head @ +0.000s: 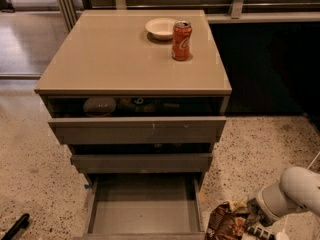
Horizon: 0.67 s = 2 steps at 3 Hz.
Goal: Place brown chip bag into bottom drawer
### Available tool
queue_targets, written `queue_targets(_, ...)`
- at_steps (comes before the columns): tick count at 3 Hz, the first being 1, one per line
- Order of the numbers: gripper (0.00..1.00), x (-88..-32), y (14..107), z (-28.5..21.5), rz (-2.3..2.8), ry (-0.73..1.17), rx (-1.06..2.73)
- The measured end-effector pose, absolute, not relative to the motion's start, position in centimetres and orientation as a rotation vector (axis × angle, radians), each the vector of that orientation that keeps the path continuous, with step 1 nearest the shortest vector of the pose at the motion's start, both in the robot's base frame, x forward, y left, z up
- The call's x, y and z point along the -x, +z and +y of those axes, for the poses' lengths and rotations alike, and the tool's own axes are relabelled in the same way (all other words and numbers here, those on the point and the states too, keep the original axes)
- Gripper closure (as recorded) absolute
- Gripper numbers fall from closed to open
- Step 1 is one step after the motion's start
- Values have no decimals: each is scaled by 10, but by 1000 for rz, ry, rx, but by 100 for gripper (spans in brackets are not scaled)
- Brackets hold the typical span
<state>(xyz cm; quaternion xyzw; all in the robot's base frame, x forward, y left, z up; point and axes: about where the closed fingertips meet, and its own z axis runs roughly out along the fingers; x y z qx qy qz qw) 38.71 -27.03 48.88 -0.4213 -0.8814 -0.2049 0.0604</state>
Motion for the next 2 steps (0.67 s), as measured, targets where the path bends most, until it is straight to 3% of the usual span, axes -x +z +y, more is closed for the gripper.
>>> queue_targets(2, 100, -336, 453, -205, -2732, -489, 1093)
